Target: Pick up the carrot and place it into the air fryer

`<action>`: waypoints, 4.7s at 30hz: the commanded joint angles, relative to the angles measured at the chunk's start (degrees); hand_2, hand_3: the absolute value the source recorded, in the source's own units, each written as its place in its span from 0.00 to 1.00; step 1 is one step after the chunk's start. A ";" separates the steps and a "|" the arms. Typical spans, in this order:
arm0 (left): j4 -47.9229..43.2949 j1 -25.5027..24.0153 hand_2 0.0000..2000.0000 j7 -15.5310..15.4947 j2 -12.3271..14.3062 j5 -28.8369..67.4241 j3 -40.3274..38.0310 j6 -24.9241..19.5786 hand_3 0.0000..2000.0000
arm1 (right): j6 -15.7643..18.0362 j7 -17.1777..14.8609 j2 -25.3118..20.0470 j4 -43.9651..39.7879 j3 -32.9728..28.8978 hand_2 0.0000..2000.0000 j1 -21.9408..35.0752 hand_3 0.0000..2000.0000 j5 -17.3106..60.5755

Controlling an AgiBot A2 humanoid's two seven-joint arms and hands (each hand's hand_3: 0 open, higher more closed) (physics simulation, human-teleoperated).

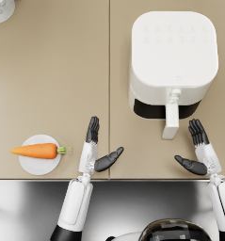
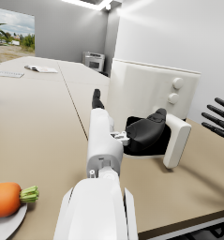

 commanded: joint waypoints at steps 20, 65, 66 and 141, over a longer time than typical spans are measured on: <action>-1.90 0.42 0.00 -2.80 0.57 0.00 -1.59 -2.81 0.00 | -1.62 1.64 -0.88 -0.21 0.81 0.00 1.28 0.00 0.00; 5.50 -6.58 0.00 -14.83 1.77 102.67 -32.81 -33.41 0.00 | -5.71 5.78 -8.24 -9.93 0.78 0.00 2.48 0.00 26.89; 6.56 -6.45 0.00 -14.75 1.77 104.02 -31.86 -33.66 0.00 | -5.71 5.78 -8.37 -9.64 0.37 0.00 2.53 0.00 26.89; -1.84 15.40 1.00 -5.62 4.34 57.36 -4.58 -7.14 1.00 | -8.71 5.55 -5.19 -5.11 17.81 1.00 2.08 1.00 27.17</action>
